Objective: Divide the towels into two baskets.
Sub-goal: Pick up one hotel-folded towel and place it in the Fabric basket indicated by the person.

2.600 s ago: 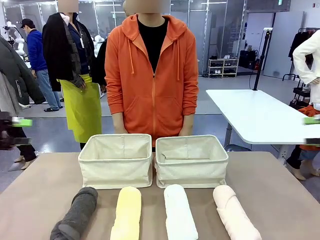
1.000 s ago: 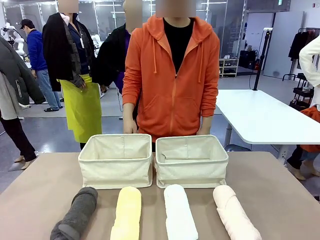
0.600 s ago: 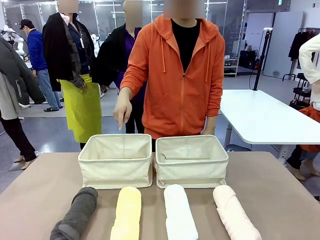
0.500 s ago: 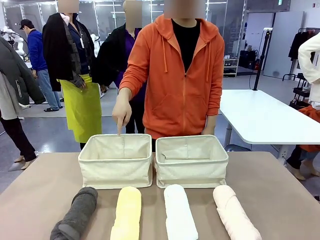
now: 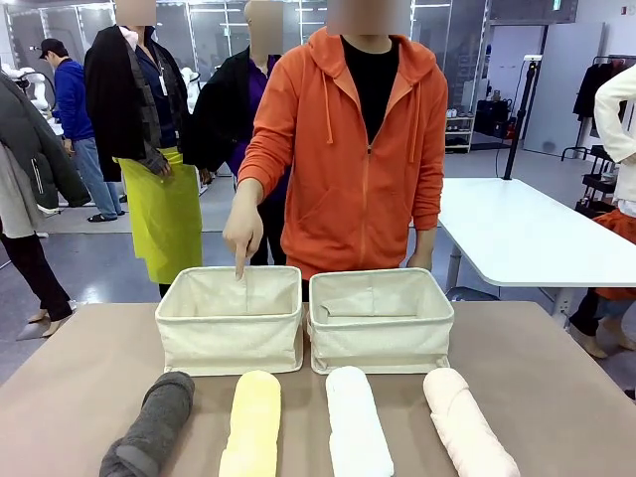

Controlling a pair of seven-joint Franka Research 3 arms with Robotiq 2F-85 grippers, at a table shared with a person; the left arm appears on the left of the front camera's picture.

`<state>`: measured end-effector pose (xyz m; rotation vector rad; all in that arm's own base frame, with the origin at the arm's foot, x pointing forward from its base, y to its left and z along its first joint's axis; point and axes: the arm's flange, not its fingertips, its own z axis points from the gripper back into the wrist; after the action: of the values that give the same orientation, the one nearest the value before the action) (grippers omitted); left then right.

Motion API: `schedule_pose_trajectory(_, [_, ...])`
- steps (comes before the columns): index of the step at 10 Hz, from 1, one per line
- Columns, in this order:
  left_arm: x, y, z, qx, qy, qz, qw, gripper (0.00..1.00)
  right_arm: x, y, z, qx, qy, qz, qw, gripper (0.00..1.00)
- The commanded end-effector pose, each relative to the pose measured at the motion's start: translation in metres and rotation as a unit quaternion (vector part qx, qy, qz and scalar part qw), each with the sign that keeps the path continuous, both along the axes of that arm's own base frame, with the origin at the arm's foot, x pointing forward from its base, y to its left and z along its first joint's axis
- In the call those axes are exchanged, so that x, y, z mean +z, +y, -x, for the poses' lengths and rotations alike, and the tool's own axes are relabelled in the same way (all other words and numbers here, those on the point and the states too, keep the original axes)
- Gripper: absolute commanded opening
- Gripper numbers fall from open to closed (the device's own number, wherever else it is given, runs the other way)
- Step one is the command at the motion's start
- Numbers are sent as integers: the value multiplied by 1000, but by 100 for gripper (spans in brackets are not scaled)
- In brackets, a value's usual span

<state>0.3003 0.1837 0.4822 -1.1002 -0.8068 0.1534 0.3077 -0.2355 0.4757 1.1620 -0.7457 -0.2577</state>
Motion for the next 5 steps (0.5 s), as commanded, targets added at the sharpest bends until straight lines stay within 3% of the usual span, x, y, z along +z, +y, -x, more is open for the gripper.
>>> schedule_pose_trajectory(1, [0, 0, 0, 0, 0, 0, 1000, 100, 2, 0, 0, 0, -13, 0, 1000, 100])
schedule_pose_trajectory(3, [24, -36, -19, -56, 45, -77, 994, 100, 2, 0, 0, 0, -13, 0, 1000, 100])
schedule_pose_trajectory(5, [39, -82, -41, -114, 121, -155, 974, 100, 2, 0, 0, 0, -13, 0, 1000, 100])
